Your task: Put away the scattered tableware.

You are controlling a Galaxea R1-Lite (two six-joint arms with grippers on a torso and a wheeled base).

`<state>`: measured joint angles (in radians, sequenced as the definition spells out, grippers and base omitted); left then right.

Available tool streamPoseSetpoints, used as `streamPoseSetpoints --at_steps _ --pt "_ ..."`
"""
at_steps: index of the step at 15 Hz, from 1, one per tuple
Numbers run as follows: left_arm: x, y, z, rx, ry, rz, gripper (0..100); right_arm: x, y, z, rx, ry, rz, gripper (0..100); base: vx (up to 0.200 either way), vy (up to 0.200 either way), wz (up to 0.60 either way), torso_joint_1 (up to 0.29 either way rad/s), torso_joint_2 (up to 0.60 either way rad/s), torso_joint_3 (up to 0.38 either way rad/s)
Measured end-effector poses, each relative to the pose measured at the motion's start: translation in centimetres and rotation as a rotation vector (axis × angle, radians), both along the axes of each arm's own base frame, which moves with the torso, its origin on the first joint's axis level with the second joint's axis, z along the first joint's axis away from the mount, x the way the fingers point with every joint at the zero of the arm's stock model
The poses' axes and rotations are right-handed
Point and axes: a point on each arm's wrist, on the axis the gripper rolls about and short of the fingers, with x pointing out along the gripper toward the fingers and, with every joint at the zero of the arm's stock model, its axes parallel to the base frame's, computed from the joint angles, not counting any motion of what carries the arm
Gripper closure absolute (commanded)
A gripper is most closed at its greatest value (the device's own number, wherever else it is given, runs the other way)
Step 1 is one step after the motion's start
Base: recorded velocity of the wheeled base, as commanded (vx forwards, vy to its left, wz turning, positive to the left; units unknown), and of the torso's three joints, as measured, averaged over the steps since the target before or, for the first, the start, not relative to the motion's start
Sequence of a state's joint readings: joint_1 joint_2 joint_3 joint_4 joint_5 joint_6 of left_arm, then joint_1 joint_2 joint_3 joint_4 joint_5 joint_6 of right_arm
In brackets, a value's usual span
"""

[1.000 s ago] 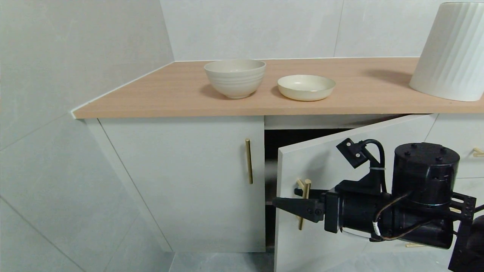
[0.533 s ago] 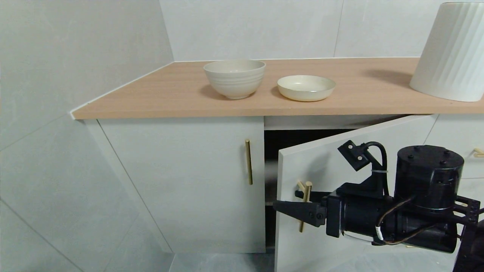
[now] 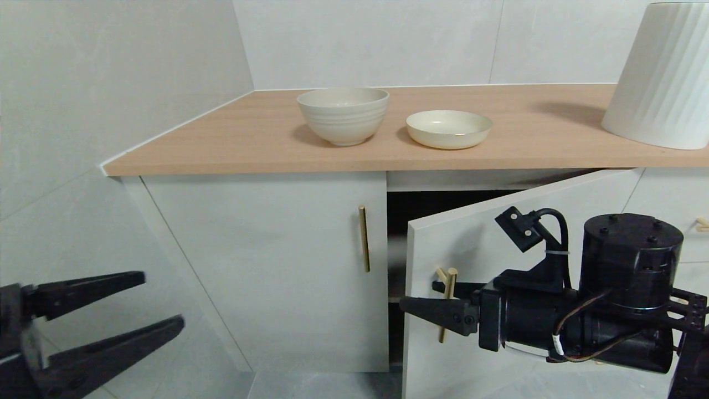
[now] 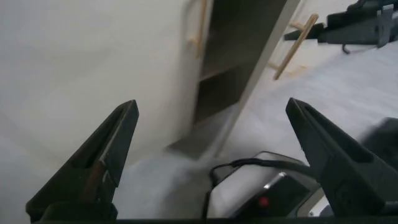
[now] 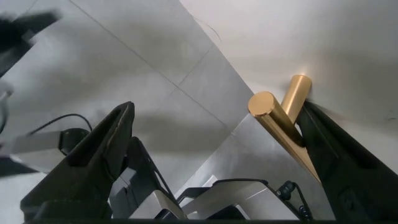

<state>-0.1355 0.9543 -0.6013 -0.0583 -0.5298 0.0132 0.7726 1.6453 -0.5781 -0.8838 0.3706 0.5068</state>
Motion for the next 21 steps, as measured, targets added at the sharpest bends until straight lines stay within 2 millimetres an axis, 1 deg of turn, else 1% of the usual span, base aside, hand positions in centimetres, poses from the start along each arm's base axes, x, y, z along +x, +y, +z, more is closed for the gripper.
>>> streamPoseSetpoints --at_steps 1,2,4,5,6,8,10,13,16,18,21 --pt "2.0 -0.8 -0.4 -0.011 0.031 -0.038 0 0.0 0.0 0.0 0.000 0.000 0.001 0 0.000 0.000 0.00 0.000 0.00 0.000" --pt "3.6 -1.6 -1.1 -0.023 0.070 -0.072 0 0.0 0.0 0.0 0.000 0.000 0.003 0 0.000 0.000 0.00 0.000 0.00 0.000" --pt "5.7 -3.3 -3.1 -0.029 0.153 -0.133 0 -0.1 0.1 -0.1 -0.002 0.001 0.007 0 0.000 0.000 0.00 0.000 0.00 0.000" --pt "6.3 -4.1 -4.2 -0.027 0.195 -0.163 0 -0.2 0.1 -0.1 -0.002 0.001 0.009 0 0.000 0.000 0.00 0.000 0.00 0.000" --pt "6.5 -4.7 -5.0 -0.029 0.242 -0.181 100 -0.2 0.2 -0.1 -0.002 0.001 0.011 0 0.000 0.000 0.00 0.000 0.00 0.000" --pt "6.8 -5.5 -5.9 -0.033 0.296 -0.202 100 -0.2 0.2 -0.2 -0.003 0.002 0.012 0 0.000 0.000 0.00 0.000 0.00 0.000" --pt "6.9 -5.8 -6.0 -0.035 0.307 -0.209 100 -0.2 0.2 -0.2 -0.004 0.004 0.013 0 0.000 0.000 0.00 0.000 0.00 0.000" --pt "7.2 -6.2 -5.5 -0.071 0.324 -0.208 100 -0.2 0.3 -0.3 -0.006 0.006 0.016 0 0.000 0.000 0.00 0.000 0.00 0.000" --pt "7.8 -7.5 -4.6 -0.144 0.302 -0.233 100 -0.3 0.3 -0.3 -0.006 0.005 0.017 0 0.000 0.000 0.00 0.000 0.00 0.000" --pt "9.3 -8.8 -4.5 -0.184 0.248 -0.257 100 -0.3 0.3 -0.2 -0.005 0.005 0.016 0 0.000 0.000 0.00 0.000 0.00 0.000" --pt "12.8 -11.1 -5.0 -0.264 0.079 -0.260 100 -0.3 0.2 -0.1 -0.004 0.003 0.016 0 0.000 0.000 0.00 0.000 0.00 0.000"
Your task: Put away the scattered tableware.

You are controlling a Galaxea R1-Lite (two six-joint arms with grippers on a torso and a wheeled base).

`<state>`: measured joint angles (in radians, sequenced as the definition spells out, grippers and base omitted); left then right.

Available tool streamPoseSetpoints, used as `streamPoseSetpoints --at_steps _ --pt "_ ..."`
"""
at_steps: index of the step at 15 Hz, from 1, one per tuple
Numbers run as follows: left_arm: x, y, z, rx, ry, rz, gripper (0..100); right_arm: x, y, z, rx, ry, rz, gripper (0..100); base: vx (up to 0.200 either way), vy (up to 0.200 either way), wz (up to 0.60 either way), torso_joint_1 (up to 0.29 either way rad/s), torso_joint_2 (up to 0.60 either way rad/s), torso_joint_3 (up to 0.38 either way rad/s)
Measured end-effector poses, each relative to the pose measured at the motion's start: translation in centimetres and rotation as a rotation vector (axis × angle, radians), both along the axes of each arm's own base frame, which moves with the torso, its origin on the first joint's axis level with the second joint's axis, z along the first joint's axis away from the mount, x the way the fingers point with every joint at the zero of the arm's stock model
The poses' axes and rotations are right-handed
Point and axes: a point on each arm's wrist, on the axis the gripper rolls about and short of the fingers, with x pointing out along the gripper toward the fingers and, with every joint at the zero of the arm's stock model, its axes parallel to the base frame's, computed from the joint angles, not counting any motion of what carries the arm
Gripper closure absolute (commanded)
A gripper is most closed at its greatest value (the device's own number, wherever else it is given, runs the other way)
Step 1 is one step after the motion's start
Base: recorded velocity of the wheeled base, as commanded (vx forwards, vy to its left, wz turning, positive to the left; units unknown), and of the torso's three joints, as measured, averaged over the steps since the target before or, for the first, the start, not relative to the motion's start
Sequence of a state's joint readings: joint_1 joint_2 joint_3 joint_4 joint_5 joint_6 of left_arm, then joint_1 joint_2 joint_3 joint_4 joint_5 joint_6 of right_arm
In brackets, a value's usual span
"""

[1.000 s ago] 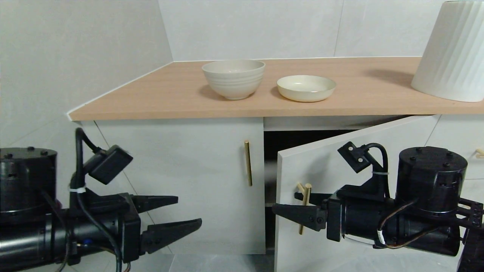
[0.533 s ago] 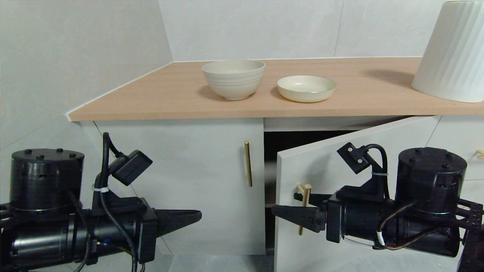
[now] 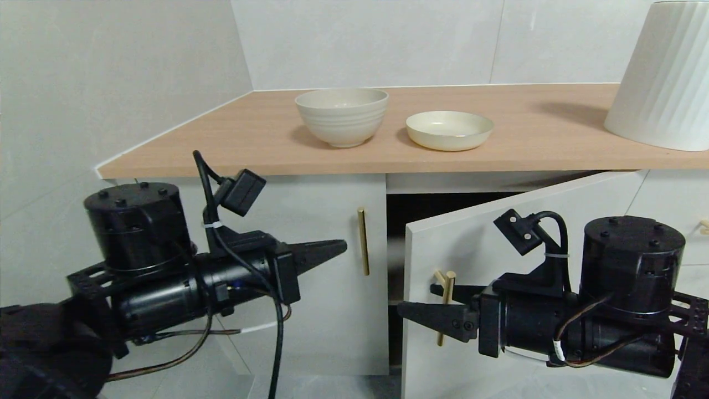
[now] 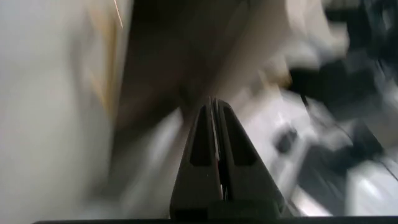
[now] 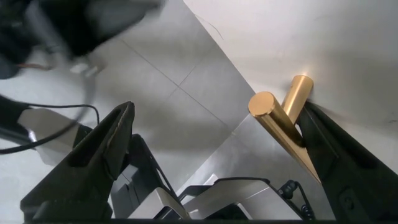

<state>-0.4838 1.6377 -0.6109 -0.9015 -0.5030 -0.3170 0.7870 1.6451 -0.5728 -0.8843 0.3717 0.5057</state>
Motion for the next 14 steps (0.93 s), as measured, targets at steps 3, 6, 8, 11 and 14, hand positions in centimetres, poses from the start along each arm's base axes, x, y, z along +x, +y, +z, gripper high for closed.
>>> streamPoseSetpoints --at_steps 3,6,8,11,14 --pt "0.8 -3.1 -2.6 -0.042 0.038 -0.037 100 -0.1 -0.1 0.0 -0.004 -0.005 0.001 0 0.000 0.000 0.00 0.000 0.00 0.000" --pt "1.2 -5.9 -4.6 -0.048 0.018 -0.007 100 -0.4 -0.4 -0.2 -0.027 -0.043 0.011 0 0.000 0.000 0.00 0.000 0.00 0.000" --pt "1.7 -7.2 -5.6 -0.058 0.001 0.001 100 -0.5 -0.5 -0.3 -0.028 -0.045 0.011 0 0.000 0.000 0.00 0.000 0.00 0.000" --pt "2.5 -8.6 -6.4 -0.049 0.011 -0.017 100 -0.6 -0.8 -0.3 -0.031 -0.043 0.008 0 0.000 0.000 0.00 0.000 0.00 0.000" --pt "2.7 -10.0 -6.8 -0.044 0.012 -0.052 100 -0.5 -1.4 -0.3 -0.037 -0.054 -0.006 0 0.000 0.000 0.00 0.000 0.00 0.000"
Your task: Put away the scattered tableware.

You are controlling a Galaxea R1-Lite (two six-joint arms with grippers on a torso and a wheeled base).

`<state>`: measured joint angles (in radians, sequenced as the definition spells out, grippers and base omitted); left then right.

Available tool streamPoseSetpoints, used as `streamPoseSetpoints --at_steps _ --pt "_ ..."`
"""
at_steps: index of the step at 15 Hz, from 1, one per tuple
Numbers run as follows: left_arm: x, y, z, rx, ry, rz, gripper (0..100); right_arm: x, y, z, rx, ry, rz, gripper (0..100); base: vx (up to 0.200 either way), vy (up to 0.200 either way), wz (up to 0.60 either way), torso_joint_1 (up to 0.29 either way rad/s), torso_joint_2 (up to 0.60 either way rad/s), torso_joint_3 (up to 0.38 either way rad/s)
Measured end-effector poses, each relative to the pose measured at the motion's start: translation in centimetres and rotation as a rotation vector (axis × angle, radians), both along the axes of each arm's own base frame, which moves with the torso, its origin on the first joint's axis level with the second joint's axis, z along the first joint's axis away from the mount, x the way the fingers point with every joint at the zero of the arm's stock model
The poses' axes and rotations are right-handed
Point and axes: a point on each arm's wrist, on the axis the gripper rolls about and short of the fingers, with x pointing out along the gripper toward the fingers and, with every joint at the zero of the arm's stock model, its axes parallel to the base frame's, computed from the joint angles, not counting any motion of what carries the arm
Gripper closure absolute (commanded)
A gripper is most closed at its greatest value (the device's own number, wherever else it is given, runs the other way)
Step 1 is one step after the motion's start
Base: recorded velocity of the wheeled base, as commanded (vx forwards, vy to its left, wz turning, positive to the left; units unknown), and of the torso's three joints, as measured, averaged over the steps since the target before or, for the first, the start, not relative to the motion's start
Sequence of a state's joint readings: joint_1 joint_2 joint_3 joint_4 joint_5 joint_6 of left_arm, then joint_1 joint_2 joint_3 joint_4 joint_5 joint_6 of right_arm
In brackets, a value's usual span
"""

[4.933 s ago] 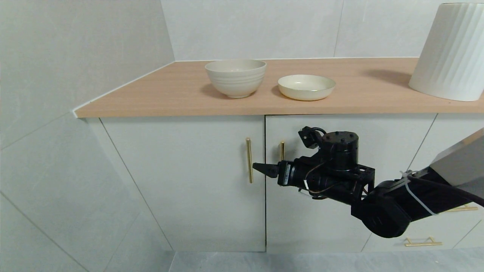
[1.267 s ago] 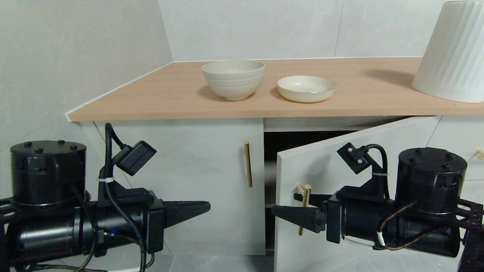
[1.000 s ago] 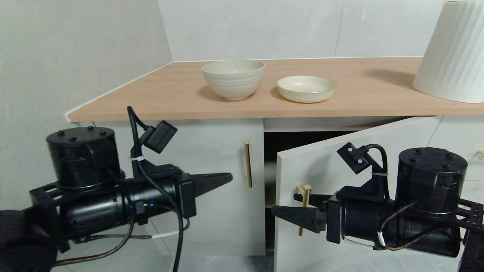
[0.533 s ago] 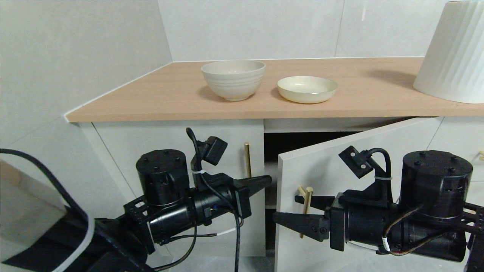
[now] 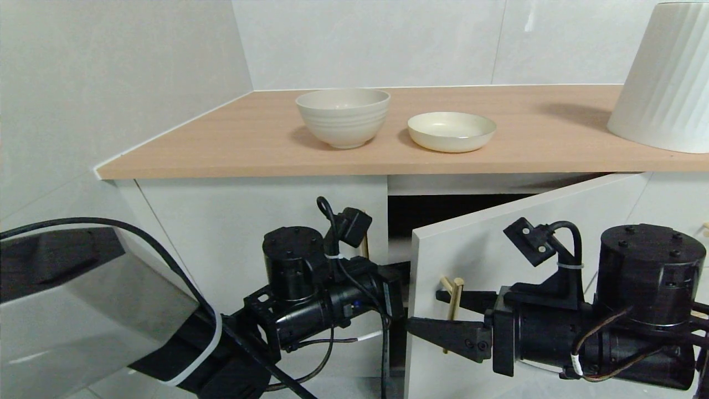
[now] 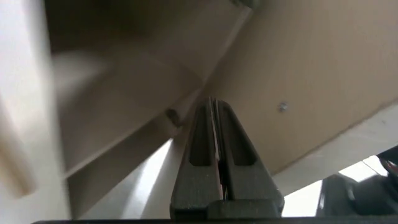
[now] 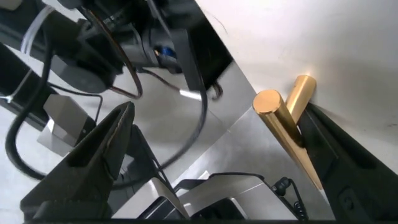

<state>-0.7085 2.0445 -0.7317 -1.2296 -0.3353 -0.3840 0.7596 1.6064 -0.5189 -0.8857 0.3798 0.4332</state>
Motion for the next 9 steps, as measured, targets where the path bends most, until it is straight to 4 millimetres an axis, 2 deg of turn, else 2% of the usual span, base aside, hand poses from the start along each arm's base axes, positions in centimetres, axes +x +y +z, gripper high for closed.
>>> streamPoseSetpoints --at_steps 7,9 --pt "-0.4 -1.0 -0.2 0.001 -0.002 -0.019 100 0.6 -2.2 0.9 -0.030 -0.077 -0.145 0 0.000 0.000 0.00 0.000 0.00 0.000" --pt "-0.7 -0.9 0.1 -0.004 -0.008 -0.025 100 0.7 -3.2 0.9 -0.091 -0.091 -0.173 0 0.000 0.000 0.00 0.000 0.00 0.000"
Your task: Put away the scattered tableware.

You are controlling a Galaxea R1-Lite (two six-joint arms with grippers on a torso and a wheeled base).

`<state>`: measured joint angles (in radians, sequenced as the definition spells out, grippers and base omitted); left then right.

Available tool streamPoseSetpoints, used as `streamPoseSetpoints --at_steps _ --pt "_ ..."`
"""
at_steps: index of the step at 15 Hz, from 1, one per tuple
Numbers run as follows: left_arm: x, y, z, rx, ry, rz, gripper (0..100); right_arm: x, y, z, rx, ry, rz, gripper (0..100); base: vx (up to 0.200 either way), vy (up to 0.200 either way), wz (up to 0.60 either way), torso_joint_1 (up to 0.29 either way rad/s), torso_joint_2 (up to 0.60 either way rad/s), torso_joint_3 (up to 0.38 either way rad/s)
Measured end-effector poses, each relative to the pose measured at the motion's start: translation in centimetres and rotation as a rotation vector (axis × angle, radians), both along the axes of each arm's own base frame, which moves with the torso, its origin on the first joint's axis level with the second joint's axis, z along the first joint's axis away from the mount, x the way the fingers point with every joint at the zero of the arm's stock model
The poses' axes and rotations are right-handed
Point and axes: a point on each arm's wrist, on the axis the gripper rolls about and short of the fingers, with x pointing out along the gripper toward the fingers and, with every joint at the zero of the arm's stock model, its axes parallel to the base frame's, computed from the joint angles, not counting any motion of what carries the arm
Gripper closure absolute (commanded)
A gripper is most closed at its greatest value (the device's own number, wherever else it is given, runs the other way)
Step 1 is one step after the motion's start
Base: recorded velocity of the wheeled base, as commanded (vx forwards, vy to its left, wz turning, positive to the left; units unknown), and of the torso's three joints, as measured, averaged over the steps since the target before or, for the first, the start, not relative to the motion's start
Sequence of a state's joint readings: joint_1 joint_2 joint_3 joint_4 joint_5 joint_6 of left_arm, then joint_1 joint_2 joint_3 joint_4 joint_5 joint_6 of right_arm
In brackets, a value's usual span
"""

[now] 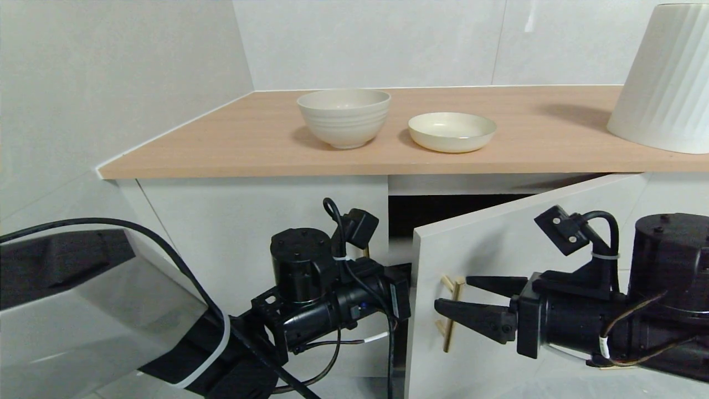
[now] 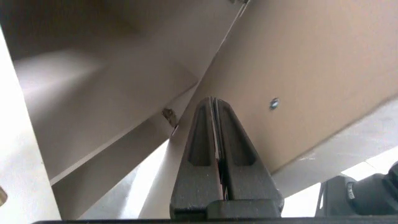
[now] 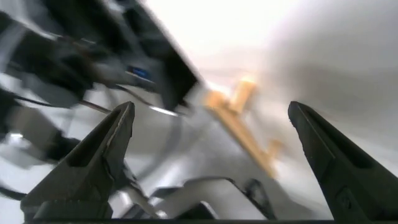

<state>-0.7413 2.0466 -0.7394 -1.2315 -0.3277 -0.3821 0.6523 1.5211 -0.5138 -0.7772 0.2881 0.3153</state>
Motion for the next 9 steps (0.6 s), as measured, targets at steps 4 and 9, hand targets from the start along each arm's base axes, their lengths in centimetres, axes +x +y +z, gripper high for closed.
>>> streamPoseSetpoints --at_steps 4,9 --pt "-0.5 0.4 0.8 -0.001 -0.020 -0.008 100 -2.2 -2.5 0.7 -0.132 0.035 -0.041 0 0.000 0.000 0.00 0.000 0.00 0.000" --pt "-0.7 0.5 0.5 0.035 -0.022 -0.011 100 -5.0 -4.5 2.8 -0.122 0.023 -0.051 0 0.000 0.000 0.00 0.000 0.00 0.000"
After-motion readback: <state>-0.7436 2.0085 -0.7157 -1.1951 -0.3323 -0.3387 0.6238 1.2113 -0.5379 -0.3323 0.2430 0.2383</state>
